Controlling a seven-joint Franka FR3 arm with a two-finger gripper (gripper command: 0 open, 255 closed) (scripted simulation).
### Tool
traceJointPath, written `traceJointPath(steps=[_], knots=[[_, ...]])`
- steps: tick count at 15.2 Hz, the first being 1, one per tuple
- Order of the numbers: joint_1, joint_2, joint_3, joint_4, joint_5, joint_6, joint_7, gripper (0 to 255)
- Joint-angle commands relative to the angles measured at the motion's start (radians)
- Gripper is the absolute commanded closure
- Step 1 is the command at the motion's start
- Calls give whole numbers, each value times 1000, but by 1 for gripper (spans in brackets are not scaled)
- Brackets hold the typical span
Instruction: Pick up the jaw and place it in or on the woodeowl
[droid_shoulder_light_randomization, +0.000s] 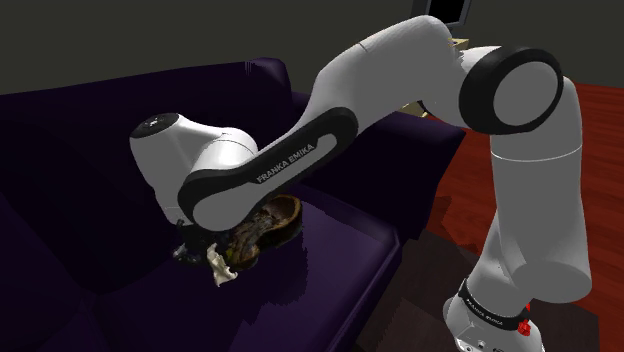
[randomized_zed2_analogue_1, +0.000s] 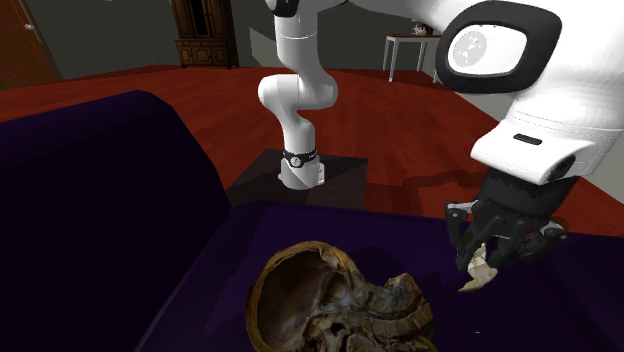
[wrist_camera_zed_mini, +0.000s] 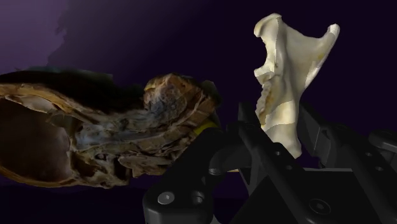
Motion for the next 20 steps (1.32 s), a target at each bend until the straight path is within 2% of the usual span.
traceJointPath(steps=[1,20], knots=[[0,-9,3,15,7,-23,-4,255],[3,-65,23,196,50,-250,-48,255]])
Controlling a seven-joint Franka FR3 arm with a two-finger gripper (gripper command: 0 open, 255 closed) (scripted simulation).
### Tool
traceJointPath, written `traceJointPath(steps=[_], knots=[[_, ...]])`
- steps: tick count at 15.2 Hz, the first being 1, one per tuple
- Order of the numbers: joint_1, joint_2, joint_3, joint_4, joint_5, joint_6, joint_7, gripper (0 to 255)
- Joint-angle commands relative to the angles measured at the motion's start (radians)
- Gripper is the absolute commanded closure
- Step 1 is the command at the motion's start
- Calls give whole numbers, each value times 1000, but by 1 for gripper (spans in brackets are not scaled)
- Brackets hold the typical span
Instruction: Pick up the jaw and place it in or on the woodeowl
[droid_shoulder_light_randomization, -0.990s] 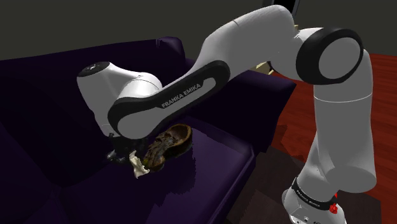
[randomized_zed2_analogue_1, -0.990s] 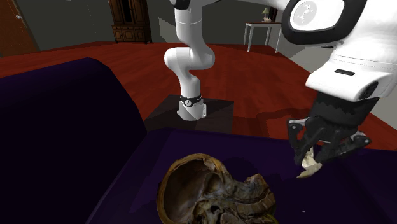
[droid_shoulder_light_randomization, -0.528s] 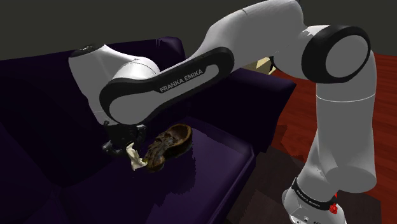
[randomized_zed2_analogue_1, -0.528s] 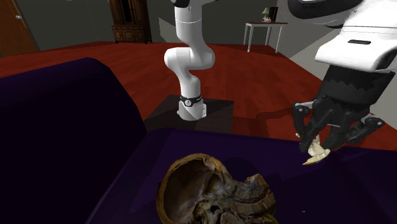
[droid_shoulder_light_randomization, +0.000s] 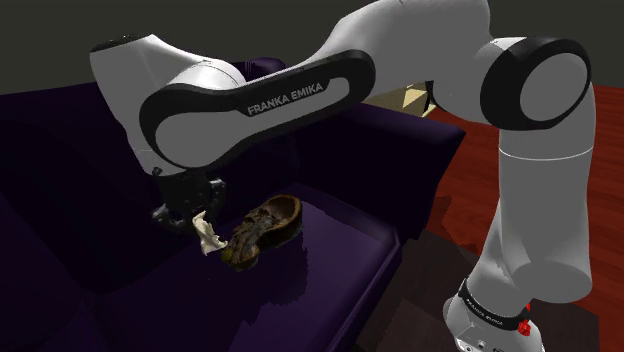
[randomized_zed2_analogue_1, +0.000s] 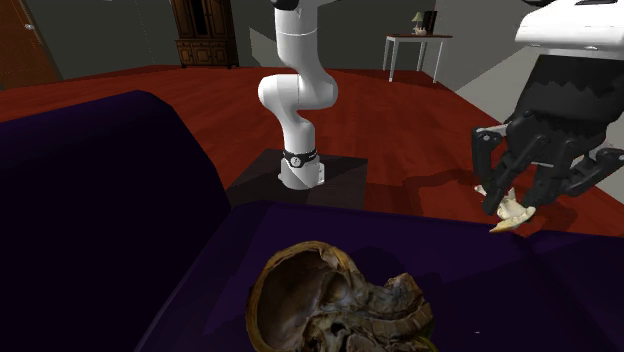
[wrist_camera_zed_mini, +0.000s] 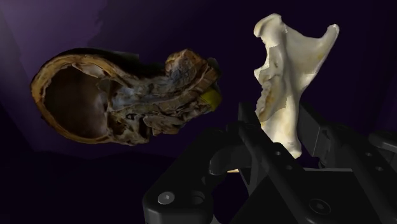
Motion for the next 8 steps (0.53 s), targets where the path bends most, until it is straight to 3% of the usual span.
traceJointPath(steps=[1,8], knots=[[0,-6,2,20,4,-25,-5,255],[12,-3,5,119,5,-120,-15,255]])
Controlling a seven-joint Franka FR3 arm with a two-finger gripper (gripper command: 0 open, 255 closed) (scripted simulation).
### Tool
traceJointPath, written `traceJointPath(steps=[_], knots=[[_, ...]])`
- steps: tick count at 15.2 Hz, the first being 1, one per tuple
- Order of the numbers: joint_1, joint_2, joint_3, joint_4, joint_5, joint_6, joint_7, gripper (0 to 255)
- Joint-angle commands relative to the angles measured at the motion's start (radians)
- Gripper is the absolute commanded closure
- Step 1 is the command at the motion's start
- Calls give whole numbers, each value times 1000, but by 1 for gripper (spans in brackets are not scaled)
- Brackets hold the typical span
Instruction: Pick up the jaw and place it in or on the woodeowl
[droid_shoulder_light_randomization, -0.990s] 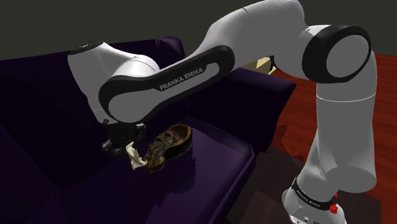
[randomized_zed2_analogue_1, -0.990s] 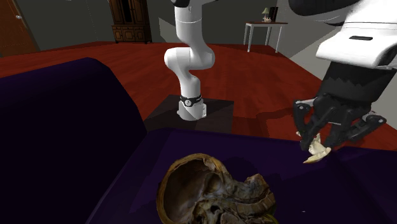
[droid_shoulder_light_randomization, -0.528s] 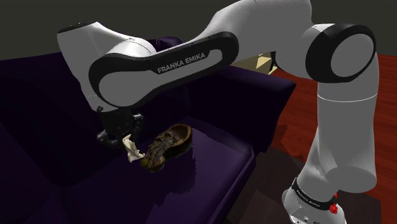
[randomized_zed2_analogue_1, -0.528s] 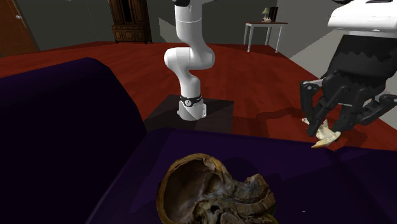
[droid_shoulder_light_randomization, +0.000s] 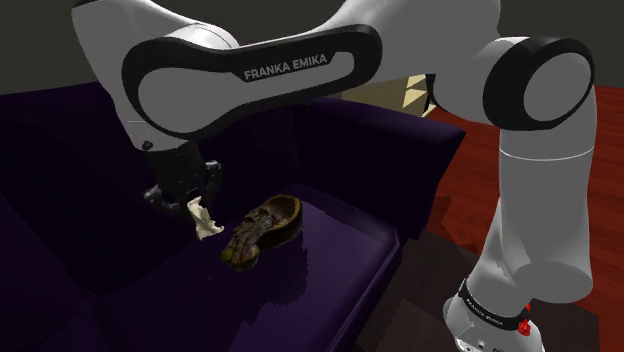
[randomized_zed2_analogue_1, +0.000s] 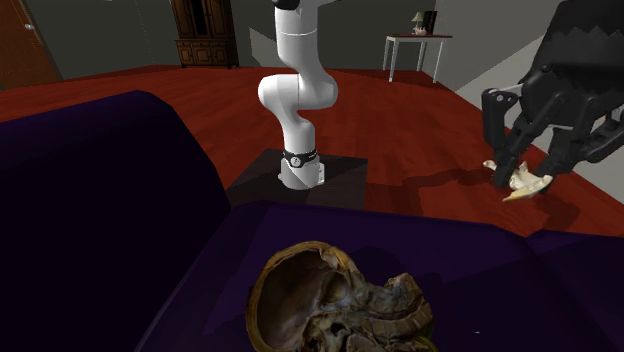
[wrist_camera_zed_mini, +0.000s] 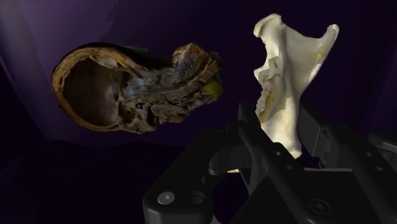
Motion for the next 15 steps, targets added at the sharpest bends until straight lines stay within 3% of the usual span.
traceJointPath(steps=[1,11,15], knots=[[6,2,1,34,-1,-32,-1,255],[37,36,3,210,-16,-176,-10,255],[-59,-47,-15,105,27,-135,-102,255]])
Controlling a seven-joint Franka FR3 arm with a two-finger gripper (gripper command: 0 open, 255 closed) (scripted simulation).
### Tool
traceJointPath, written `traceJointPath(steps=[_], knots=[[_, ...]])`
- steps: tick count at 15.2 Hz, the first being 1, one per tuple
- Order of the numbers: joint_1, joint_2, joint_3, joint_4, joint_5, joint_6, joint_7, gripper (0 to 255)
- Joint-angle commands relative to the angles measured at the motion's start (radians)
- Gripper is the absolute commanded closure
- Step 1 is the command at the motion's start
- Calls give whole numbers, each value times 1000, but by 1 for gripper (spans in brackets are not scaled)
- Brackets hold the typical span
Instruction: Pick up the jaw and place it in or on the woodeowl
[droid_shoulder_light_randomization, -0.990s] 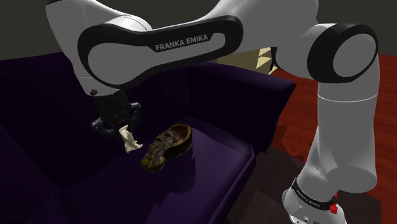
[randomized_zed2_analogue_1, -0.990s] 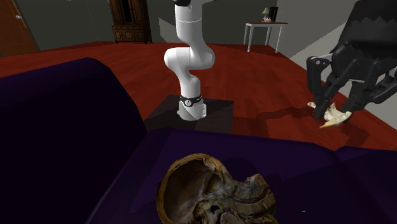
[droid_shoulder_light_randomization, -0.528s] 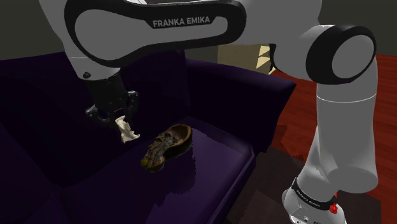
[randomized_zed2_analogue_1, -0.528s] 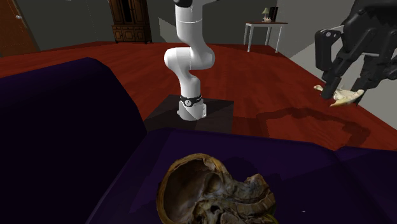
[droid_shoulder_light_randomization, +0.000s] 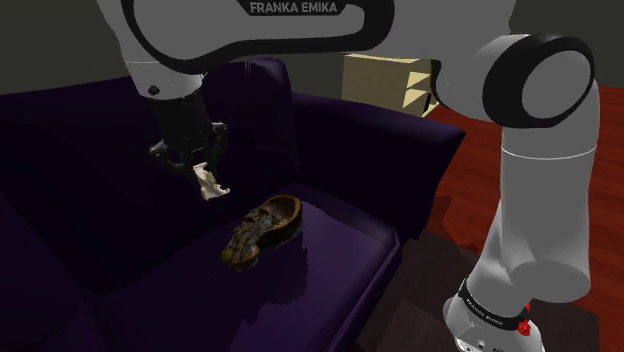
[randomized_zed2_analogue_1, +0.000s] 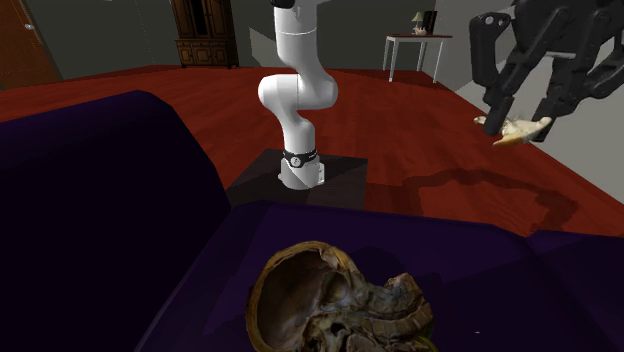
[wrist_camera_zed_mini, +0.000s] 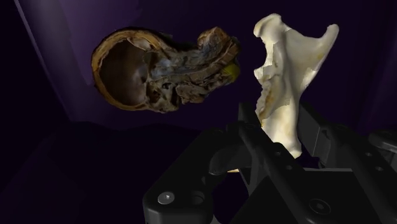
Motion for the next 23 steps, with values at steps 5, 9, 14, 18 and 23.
traceJointPath(steps=[5,9,14,18,23], knots=[[-128,-106,-39,-127,57,49,-146,255],[-194,-143,-73,-167,80,65,-242,255],[-237,-164,-98,-215,93,101,-303,255],[-241,-173,-99,-281,96,158,-301,255],[-245,-178,-101,-354,97,227,-297,255]])
